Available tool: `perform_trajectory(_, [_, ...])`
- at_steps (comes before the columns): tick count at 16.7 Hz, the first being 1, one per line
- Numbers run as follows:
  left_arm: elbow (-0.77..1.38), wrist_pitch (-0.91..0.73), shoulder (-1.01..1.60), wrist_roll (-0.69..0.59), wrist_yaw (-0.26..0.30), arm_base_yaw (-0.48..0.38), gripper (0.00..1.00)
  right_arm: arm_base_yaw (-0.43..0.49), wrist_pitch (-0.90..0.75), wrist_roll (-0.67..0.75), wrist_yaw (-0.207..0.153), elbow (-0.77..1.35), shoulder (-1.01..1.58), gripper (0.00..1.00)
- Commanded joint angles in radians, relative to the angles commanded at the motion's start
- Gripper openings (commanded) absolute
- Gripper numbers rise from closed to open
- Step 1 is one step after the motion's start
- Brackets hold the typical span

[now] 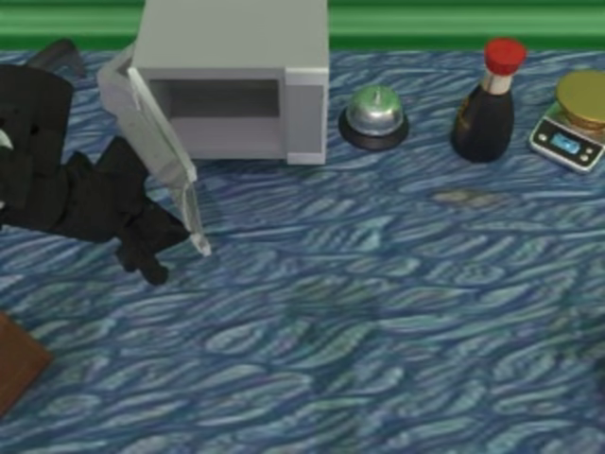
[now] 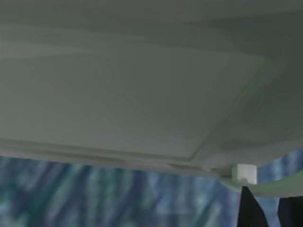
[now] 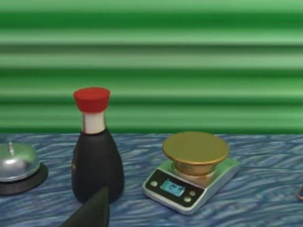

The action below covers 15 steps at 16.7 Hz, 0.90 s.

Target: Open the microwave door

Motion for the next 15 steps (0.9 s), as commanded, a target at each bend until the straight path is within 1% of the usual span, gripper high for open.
perform_trajectory(4, [-0.004, -0.003, -0.001, 0.000, 0.005, -0.003, 0.00, 0.000, 0.000, 0.000, 0.000, 0.000, 0.000, 1.00])
perform_trajectory(11, [0.018, -0.050, 0.010, 0.084, 0.039, 0.032, 0.00, 0.000, 0.000, 0.000, 0.000, 0.000, 0.000, 1.00])
perform_trajectory(15, [0.020, -0.056, 0.011, 0.092, 0.043, 0.036, 0.00, 0.000, 0.000, 0.000, 0.000, 0.000, 0.000, 1.00])
